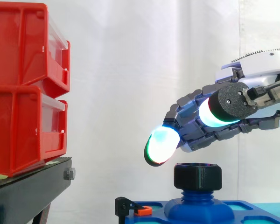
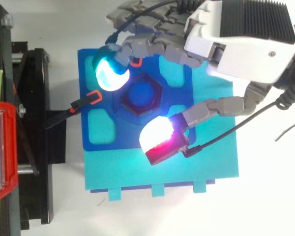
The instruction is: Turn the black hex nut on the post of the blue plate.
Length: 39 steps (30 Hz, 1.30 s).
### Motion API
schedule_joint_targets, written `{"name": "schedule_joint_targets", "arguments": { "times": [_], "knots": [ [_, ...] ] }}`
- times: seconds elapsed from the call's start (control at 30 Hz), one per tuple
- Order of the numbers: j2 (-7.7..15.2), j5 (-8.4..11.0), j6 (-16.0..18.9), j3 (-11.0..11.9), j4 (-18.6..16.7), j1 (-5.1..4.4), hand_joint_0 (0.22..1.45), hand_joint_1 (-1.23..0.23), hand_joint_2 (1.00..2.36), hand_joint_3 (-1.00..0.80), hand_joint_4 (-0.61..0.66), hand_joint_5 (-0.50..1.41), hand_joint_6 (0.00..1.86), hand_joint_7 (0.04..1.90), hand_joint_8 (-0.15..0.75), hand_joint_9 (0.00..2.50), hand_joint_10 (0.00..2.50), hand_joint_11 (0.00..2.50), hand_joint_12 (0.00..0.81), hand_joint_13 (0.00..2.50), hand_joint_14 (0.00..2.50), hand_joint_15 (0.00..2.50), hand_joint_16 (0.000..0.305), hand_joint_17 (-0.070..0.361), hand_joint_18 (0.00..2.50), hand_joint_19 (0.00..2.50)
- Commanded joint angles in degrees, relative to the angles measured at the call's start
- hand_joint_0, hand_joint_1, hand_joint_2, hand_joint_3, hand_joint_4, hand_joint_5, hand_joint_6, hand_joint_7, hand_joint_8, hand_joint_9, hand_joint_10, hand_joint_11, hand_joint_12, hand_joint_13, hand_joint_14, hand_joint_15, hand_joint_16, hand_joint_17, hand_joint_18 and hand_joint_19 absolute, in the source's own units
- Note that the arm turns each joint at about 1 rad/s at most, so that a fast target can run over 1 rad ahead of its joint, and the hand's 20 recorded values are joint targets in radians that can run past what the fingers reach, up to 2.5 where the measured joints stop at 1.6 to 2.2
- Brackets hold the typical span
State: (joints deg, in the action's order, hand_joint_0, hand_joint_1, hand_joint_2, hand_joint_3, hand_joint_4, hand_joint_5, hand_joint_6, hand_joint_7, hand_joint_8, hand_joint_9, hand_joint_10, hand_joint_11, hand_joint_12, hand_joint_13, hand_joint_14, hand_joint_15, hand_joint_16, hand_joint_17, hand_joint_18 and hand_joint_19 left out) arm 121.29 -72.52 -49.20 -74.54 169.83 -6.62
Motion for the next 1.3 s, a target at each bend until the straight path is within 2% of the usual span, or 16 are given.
{"name": "schedule_joint_targets", "arguments": {
  "times": [0.0, 0.07, 0.27, 0.67, 0.97, 1.27],
  "knots": [
    [0.00, -0.08, -0.11, 0.01, -0.03, 0.03, 0.42, -0.57, 1.00, -0.50, 0.23, -0.30, 0.50, 0.76, 0.342, 0.00, 0.00, 0.00, 0.505, 0.00, 0.00, 0.34, 0.061, 0.138, 0.00, 0.24],
    [0.00, -0.08, -0.20, 0.01, -0.12, 0.03, 0.41, -0.61, 1.00, -0.50, 0.25, -0.29, 0.50, 0.74, 0.353, 0.00, 0.00, 0.00, 0.512, 0.00, 0.00, 0.30, 0.063, 0.142, 0.00, 0.19],
    [0.09, -0.51, -1.25, -0.08, -0.29, 0.03, 0.41, -0.60, 1.00, -0.50, 0.25, -0.29, 0.50, 0.74, 0.355, 0.00, 0.00, 0.00, 0.511, 0.00, 0.00, 0.31, 0.063, 0.142, 0.00, 0.20],
    [0.00, -0.51, -1.08, -0.08, -0.47, 0.12, 0.42, -0.60, 1.00, -0.50, 0.26, -0.29, 0.50, 0.74, 0.356, 0.00, 0.00, 0.00, 0.512, 0.01, 0.00, 0.31, 0.063, 0.141, 0.00, 0.19],
    [0.09, -0.34, -1.25, -0.08, -0.47, 0.03, 0.42, -0.55, 1.00, -0.50, 0.29, -0.28, 0.50, 0.74, 0.351, 0.00, 0.00, 0.00, 0.504, 0.00, 0.00, 0.28, 0.062, 0.138, 0.00, 0.18],
    [0.00, -1.04, -1.25, 0.01, -0.38, 0.20, 0.42, -0.54, 1.00, -0.50, 0.29, -0.28, 0.50, 0.74, 0.349, 0.00, 0.00, 0.00, 0.504, 0.00, 0.00, 0.28, 0.062, 0.139, 0.00, 0.19]
  ]
}}
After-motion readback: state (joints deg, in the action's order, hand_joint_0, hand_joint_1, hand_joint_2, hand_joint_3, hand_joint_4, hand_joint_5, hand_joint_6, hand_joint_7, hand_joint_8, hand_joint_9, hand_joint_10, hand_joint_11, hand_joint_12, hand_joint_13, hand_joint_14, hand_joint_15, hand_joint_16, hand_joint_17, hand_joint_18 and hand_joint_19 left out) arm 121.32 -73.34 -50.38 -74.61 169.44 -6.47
